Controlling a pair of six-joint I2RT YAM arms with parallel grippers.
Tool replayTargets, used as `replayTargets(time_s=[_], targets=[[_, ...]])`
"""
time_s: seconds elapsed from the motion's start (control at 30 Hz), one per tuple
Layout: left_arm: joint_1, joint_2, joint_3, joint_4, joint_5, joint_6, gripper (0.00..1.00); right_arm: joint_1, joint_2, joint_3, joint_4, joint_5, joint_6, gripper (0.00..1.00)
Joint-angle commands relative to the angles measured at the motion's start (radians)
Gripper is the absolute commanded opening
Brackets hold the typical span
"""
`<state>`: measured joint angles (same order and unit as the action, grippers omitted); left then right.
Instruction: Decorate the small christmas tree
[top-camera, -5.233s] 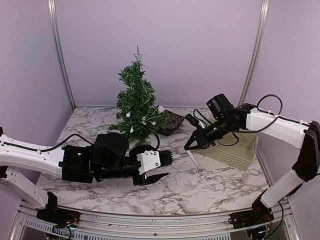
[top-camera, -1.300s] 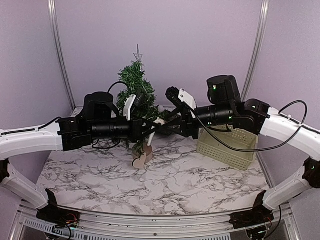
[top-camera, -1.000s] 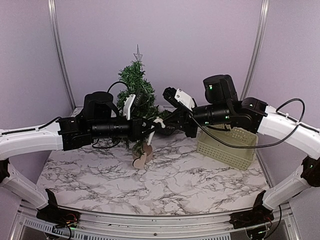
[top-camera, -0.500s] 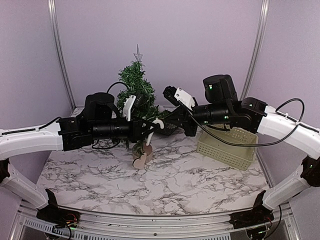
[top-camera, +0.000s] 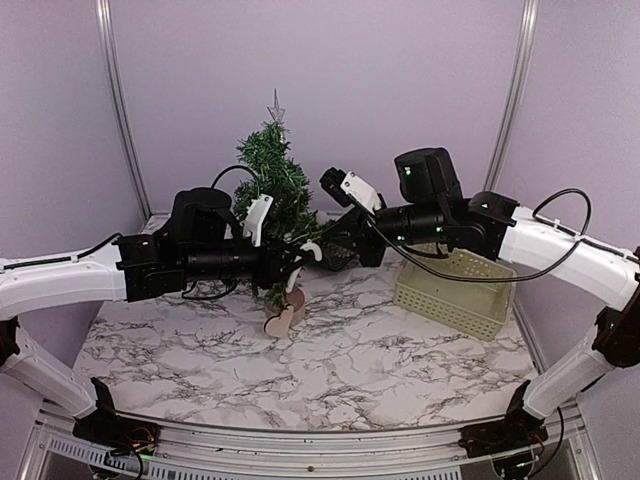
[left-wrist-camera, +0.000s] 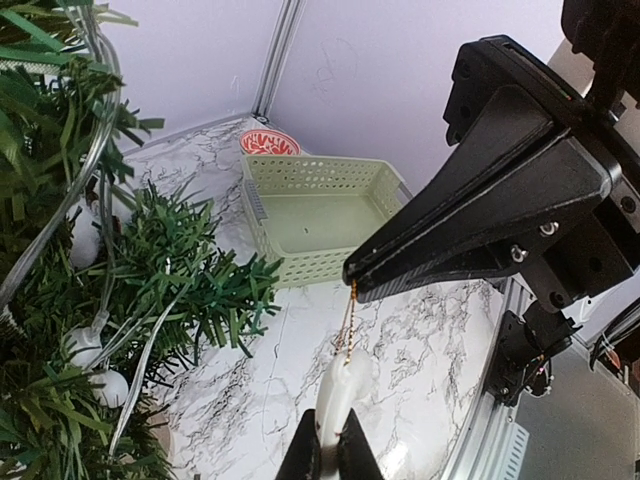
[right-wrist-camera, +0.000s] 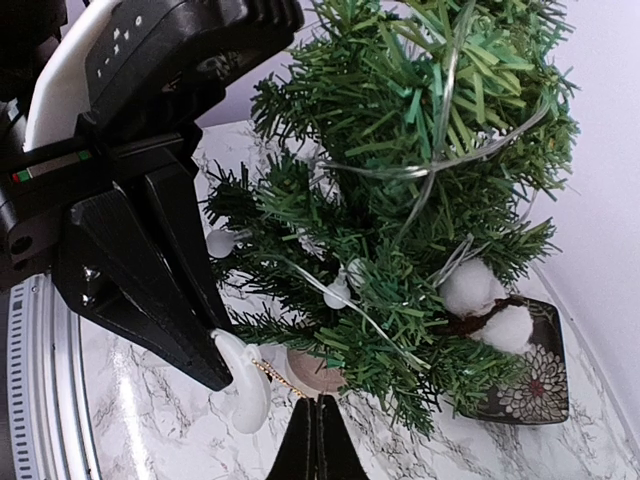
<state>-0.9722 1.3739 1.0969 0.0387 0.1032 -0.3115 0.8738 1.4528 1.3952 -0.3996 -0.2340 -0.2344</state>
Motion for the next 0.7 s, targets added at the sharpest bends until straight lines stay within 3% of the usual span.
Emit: replayTargets(time_s=[0.0,0.33,0.47,0.67], targets=[[0.003,-0.021,0.003,-0.037,-0.031,0.033,0.00,-0.037,-0.021,0.026,0.041,-0.034,0.035,0.00],[0.003,-0.017,0.020,-0.037,0.002,0.050,0.00,-0.039,-0.014,0.016,0.045,-0.174,0.044,0.00],[0.003,-0.021,0.024,-0.037,0.015,0.056,0.00,-0.038,-0.009,0.017,0.041,-0.189,0.049,0.09],[0.003,-0.031,0.020,-0.030,0.031,0.058,0.00,-0.038,-0.016,0.011,0.026,-0.190,0.039,0.06]])
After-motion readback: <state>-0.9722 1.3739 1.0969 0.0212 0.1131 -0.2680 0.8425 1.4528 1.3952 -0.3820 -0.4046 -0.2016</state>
